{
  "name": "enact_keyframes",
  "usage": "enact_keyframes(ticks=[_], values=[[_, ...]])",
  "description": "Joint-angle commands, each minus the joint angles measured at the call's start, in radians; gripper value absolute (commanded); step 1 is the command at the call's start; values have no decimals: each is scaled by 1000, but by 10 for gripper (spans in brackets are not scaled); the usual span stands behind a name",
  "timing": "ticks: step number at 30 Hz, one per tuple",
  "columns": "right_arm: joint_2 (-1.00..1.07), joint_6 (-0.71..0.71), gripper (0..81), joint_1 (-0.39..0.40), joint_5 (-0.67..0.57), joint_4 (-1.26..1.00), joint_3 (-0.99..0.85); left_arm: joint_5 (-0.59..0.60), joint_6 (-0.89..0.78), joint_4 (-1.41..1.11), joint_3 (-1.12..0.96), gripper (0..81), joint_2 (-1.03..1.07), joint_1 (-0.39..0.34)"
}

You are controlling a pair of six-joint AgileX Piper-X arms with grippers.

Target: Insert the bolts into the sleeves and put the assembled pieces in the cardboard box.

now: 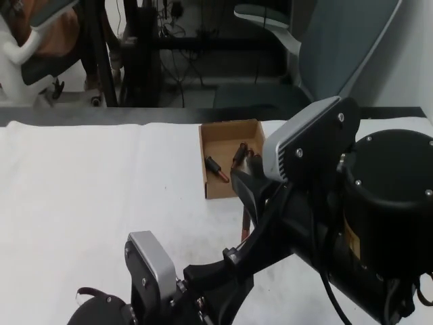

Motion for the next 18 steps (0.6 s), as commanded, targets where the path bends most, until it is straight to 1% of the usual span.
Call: enact_keyframes(ticks=[1,6,18], values=[[-12,8,6,1,-12,1,1,39,14,-38,-5,18,-1,-4],[-12,52,6,1,-12,64,2,39,14,-74,-5,18,-1,-4],[-6,59,6,13,-40,60,2,39,14,-94,-5,18,-1,-4]])
